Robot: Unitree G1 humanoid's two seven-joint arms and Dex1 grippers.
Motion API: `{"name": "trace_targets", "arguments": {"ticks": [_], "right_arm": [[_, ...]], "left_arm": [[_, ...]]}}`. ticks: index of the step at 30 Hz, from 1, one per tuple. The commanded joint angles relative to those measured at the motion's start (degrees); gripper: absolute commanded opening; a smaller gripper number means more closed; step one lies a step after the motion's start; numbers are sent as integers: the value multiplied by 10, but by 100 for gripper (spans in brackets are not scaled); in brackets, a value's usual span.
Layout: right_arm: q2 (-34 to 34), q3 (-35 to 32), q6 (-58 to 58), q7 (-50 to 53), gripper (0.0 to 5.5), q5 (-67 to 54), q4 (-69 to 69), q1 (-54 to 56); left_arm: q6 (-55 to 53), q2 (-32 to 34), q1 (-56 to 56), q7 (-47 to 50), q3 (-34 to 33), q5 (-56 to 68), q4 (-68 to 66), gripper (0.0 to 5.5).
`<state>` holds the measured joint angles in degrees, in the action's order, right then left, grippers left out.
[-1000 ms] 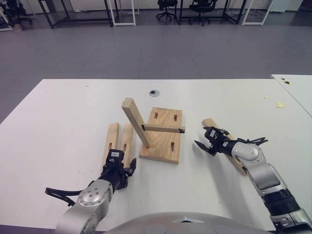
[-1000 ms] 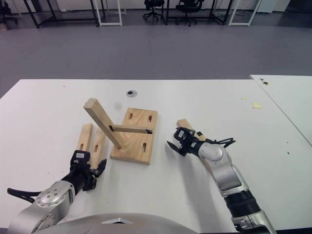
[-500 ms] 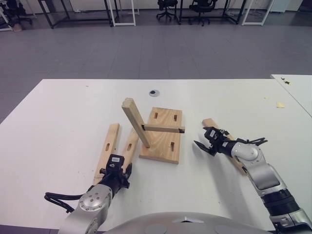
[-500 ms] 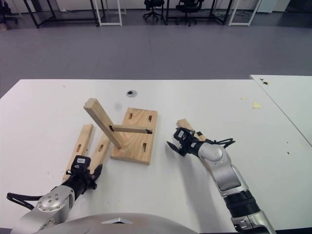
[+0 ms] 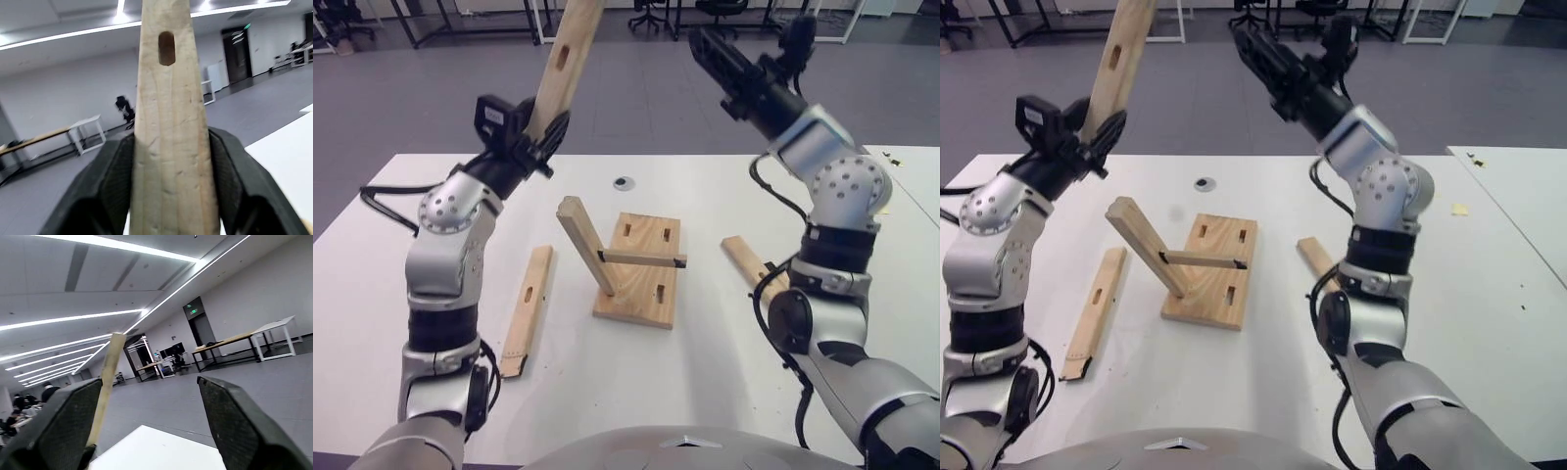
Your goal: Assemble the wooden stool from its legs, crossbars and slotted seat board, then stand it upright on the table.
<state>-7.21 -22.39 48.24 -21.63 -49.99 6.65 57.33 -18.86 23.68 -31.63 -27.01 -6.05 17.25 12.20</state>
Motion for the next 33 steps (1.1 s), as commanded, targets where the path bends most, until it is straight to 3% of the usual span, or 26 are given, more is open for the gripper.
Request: {"name": "trace_targets", "arguments": {"ticks": [1,7,19,24,27,31,33], "right_arm": [[14,-45,21,43,365,-82,39,66],[-5,-53,28,60,365,-128,49,83],[-22,-19,29,91,122,-130,33,67],[-8,-19,-9,128,102,-117,-18,32],[-11,-15,-54,173,101,-68,-73,-11],[-16,-8,-64,243,101,-10,-218,-179],[4,-34,-59,296,101,-9,-278,-277]], "left_arm": [[55,-17,-41,-45,49,-8,-24,208],[96,-10,-33,-72,66,-24,-43,208],[166,0,-42,-99,78,-58,-85,208],[163,-3,-37,-89,80,-68,-89,208],[143,0,-30,-75,69,-69,-97,275],[103,30,25,-33,34,-97,-85,345],[68,51,106,-21,33,-121,-64,376]]}}
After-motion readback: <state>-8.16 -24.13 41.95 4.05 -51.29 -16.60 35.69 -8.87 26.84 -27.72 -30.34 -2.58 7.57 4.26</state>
